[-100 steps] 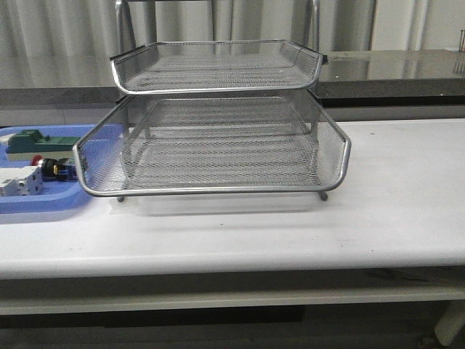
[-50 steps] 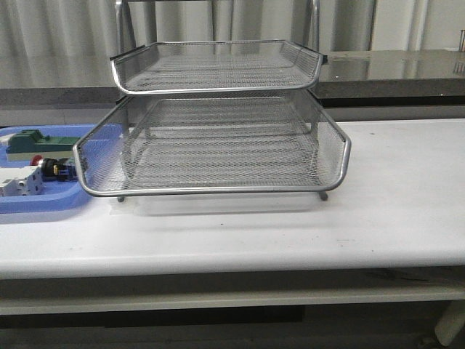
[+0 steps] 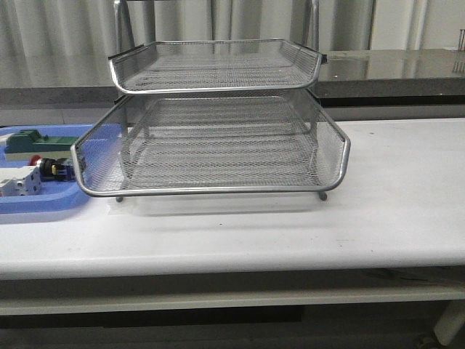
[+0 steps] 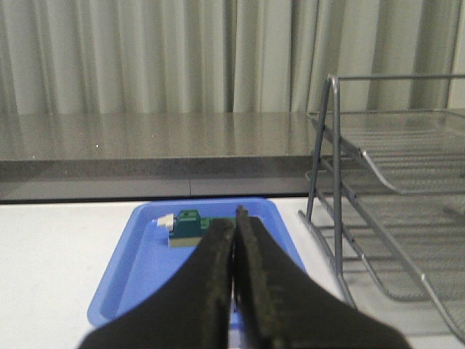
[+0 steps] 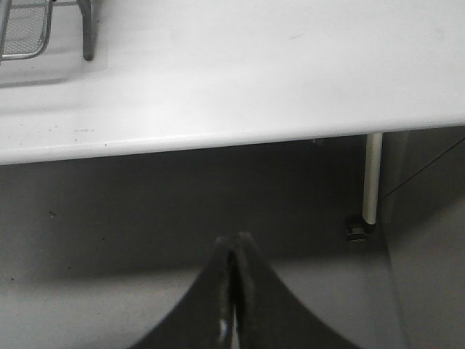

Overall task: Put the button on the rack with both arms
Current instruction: 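Release the tray and withdraw the right gripper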

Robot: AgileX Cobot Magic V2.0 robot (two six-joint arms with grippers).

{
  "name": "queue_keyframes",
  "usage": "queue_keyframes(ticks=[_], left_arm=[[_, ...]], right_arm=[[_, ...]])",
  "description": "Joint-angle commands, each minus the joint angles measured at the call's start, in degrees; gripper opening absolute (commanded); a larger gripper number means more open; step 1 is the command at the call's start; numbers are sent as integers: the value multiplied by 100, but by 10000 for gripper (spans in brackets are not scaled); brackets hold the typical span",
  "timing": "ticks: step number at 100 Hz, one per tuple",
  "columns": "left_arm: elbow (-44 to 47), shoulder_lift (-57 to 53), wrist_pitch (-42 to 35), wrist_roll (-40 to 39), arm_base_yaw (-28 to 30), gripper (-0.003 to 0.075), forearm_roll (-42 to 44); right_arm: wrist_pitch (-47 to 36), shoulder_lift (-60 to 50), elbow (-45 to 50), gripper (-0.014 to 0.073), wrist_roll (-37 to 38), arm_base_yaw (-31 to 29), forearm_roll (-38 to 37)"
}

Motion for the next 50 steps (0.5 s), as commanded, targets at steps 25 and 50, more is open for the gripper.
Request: queue_keyframes(ticks=[25,50], left_arm=[[-2255,1981,1108,-32,14,4,-74],[-3751,3947,2039,-11,14,4,278]], right_arm=[[-307,17,-196,-68,1,-11,-118],[-307,17,-196,-68,1,-11,-118]])
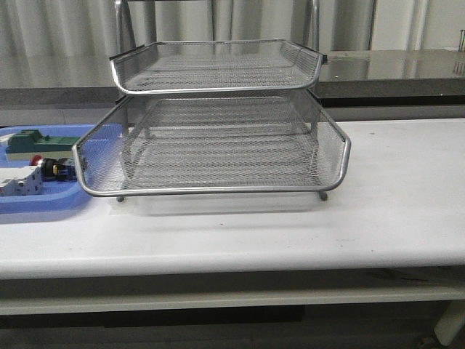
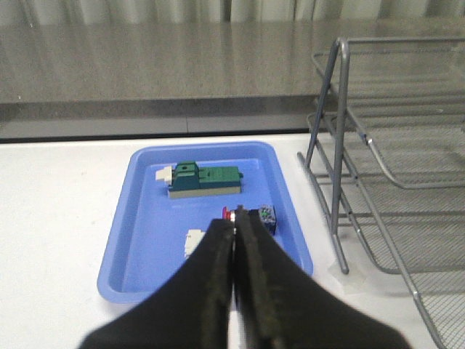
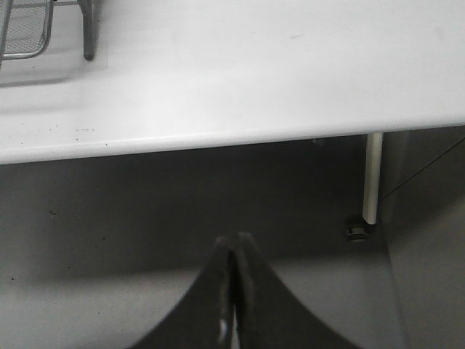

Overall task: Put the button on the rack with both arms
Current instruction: 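Release the tray and withdraw the right gripper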

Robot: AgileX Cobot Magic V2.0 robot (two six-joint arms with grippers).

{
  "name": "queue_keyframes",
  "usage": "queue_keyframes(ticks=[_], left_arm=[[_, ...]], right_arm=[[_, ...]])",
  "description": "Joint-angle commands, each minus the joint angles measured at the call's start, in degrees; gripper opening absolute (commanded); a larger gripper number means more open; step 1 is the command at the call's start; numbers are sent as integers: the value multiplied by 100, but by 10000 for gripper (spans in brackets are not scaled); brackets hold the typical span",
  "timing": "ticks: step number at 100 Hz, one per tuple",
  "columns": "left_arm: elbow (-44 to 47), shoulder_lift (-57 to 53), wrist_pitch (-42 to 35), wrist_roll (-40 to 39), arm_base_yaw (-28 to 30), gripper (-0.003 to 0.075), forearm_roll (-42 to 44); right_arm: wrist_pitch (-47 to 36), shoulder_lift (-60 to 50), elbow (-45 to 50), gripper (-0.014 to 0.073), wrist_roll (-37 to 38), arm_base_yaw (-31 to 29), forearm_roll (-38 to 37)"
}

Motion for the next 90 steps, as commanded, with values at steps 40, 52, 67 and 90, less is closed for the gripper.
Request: queue_keyframes(ticks=[40,52,67,90], left_arm=[[-2221,2920,1366,594,14,4,178],[-2303,3146,1380,848,14,5,178],[-2303,3178,1380,914,14,11,178],[-2303,3178,1569,914,14,349,178]], right_arm=[[-307,17,-196,-68,1,-11,-118],[-307,17,-196,-68,1,-11,-118],[-307,17,-196,-68,1,-11,-118],[-307,17,-196,-68,1,-11,-118]])
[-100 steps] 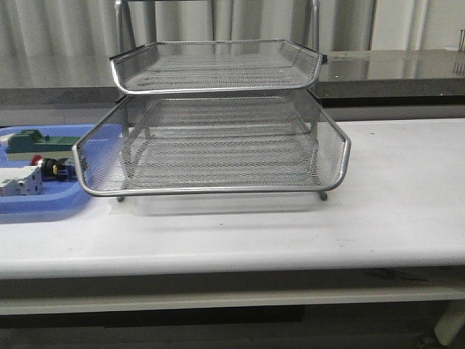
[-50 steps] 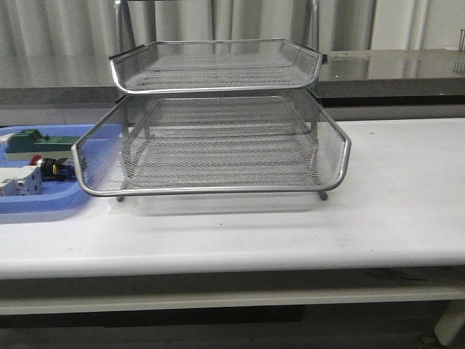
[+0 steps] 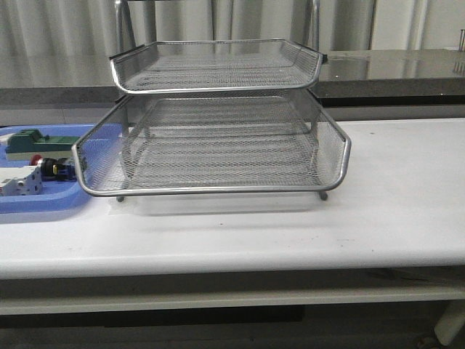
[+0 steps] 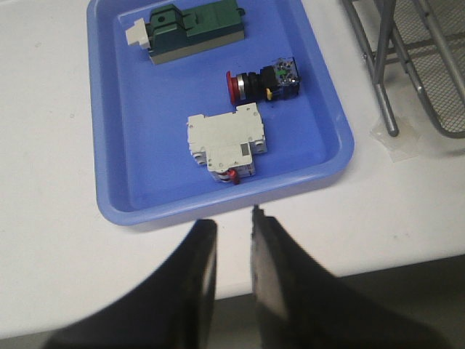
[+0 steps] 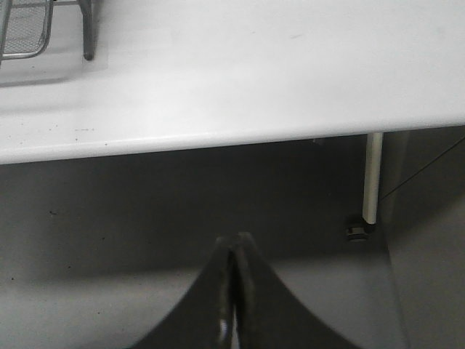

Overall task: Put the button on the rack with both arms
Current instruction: 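Release the tray and withdraw the right gripper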

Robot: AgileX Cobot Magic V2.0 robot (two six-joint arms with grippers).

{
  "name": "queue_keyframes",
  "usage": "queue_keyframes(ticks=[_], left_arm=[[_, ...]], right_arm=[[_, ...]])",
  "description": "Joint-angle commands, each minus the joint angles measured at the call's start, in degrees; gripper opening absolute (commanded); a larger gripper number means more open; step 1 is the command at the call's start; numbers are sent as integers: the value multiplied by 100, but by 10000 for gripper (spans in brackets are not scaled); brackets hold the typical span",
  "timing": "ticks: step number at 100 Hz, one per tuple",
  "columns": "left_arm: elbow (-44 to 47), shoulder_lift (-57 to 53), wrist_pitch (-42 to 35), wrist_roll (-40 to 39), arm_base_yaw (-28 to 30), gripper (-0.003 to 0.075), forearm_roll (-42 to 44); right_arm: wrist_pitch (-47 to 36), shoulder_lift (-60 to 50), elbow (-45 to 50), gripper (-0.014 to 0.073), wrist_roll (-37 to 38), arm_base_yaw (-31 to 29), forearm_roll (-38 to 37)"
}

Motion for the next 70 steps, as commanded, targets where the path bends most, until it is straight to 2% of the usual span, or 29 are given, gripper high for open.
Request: queue_keyframes(ticks=[1,2,8,17,32,55,70], left_arm=[[-213,-94,-182,6,14,381,17],[-213,-94,-171,6,14,381,17],[-213,-94,-130,6,14,525,17],[-213,-94,-130,6,14,623,-20],[-213,-94,-145,6,14,621,-70],[-229,-15,-572,24,14,621,-312],[-721,438,-526,655,14,621,-323]], right_arm=[[-307,17,-196,-68,1,-11,-118],[-307,17,-196,-68,1,-11,-118],[-307,17,-196,-68,1,-11,-118],[-307,17,-196,-68,1,-11,-118],[-307,17,-196,-68,1,-11,-118],[-307,17,-196,-68,1,-11,-118],[-307,17,-196,-68,1,-11,-118]])
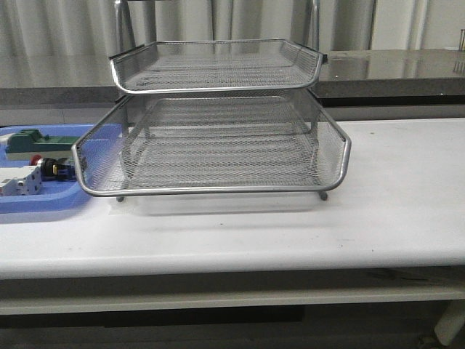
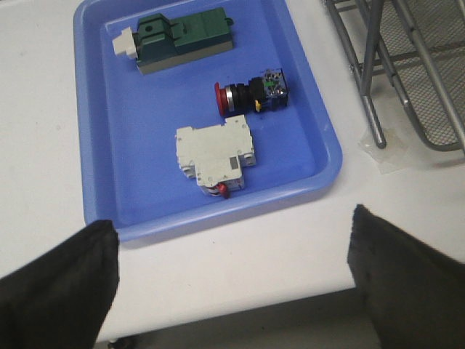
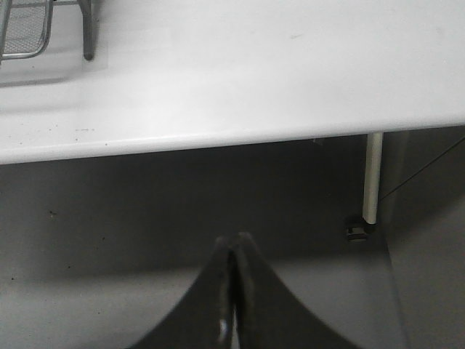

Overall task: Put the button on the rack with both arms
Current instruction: 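Release the tray and withdraw the right gripper, then lower the left gripper onto the red button in the blue tray and grasp it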

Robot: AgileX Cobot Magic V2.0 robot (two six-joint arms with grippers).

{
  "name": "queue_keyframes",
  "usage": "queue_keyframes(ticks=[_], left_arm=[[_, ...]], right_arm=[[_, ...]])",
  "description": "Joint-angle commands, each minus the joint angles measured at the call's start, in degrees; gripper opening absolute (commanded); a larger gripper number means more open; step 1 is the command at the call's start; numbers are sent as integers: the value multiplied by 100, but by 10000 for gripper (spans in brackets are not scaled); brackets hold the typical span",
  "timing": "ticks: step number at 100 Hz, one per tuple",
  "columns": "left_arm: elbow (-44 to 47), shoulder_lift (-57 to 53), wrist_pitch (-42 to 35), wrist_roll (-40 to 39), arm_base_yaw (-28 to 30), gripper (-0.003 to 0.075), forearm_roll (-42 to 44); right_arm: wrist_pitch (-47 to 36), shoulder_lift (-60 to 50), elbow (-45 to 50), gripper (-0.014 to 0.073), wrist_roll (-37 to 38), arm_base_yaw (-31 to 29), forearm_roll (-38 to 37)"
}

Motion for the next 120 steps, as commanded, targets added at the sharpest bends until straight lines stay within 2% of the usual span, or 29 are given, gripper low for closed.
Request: queue_keyframes(ticks=[1,29,70,93,120], left_arm=[[-496,177,-398,357,14,621,-70],[-2431,1806,246,1636,14,621,-227],[-5468,4302,1573,2539,14,621,-385],[-6186,5137,1695,2814,14,621,-397],[-6274,5663,1927,3434,4,621,-605]], right_arm=[[-310,17,-196,-68,1,-11,-118],[-310,17,-196,-68,1,-11,-118],[-310,17,-196,-68,1,-11,-118],[-310,17,-196,-68,1,-11,-118],[-310,17,-196,-68,1,-11,-118]])
